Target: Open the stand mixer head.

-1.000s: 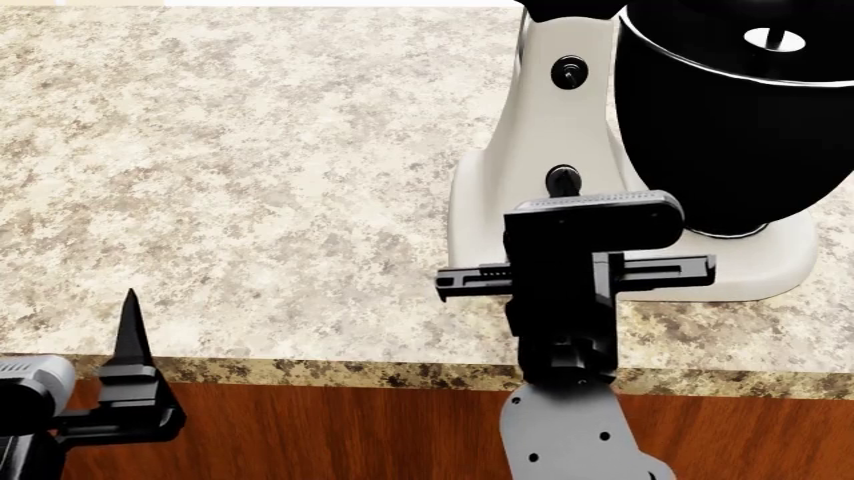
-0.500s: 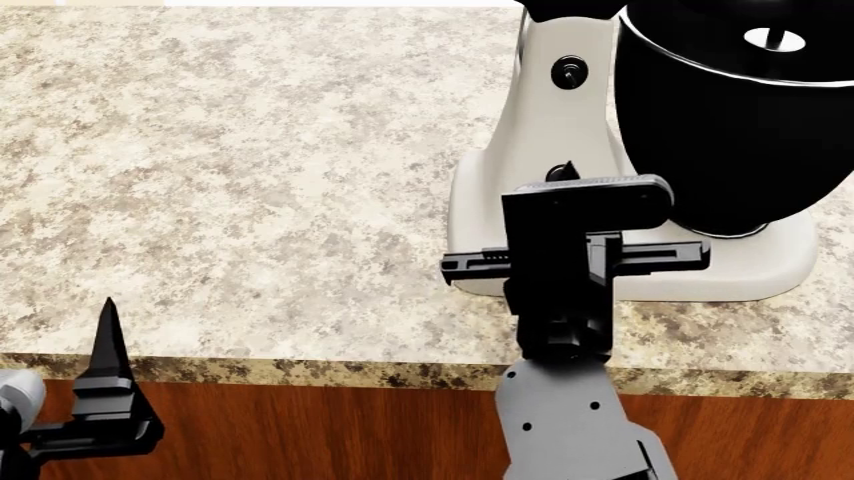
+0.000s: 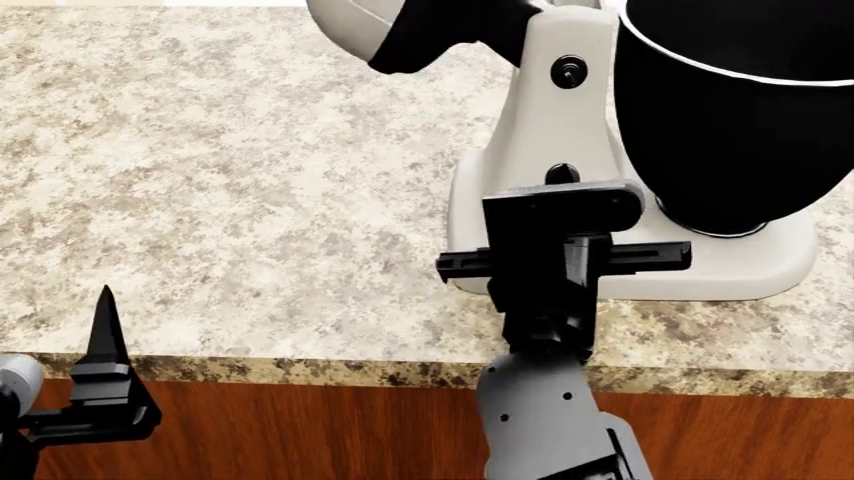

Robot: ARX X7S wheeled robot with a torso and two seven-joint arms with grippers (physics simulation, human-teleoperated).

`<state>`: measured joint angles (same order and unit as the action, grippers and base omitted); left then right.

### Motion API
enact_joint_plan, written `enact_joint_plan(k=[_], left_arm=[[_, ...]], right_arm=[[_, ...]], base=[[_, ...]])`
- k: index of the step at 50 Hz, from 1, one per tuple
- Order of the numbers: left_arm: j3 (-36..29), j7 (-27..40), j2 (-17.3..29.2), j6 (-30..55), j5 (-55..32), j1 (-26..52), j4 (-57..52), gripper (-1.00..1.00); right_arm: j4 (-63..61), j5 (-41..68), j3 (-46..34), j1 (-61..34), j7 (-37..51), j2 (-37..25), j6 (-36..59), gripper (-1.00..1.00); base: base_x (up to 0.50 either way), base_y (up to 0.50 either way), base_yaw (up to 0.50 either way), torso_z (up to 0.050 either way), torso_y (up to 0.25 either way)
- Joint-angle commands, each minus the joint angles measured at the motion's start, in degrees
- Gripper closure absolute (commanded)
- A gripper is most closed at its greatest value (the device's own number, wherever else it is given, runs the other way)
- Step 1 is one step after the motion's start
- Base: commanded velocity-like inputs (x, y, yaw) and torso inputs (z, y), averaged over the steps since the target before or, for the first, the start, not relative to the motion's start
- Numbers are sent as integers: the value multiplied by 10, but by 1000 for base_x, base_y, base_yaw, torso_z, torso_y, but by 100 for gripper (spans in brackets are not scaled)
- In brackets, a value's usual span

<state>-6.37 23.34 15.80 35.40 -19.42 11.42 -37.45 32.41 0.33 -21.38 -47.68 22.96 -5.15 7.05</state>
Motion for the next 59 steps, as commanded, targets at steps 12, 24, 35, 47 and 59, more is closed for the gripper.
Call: enact_joint_plan(k=[12,24,35,47,59], left_arm=[[3,-36,-18,-75,15,15,79,-100],[1,-32,-16,-80,15,13,78,-100],[33,2,9,-3,-28,-41,-62,-100],[-7,4,-12,-56,2,-18,4,-100],[10,6,8,-40,-17,-41,-29,-100]], right_arm=[[-136,39,-1,68,-13,-24,65,100],[-319,64,-12,172,-19,-57,129,-100],[-412,69,-24,220,-13,-73,156,-100],[-580,74,-36,284,10,-93,229,-100],[-599,91,-25,283,-6,-113,222,-100]], base=[[10,0,3,0,0],[0,0,0,0,0],[0,0,0,0,0],[0,0,0,0,0],[0,0,0,0,0]])
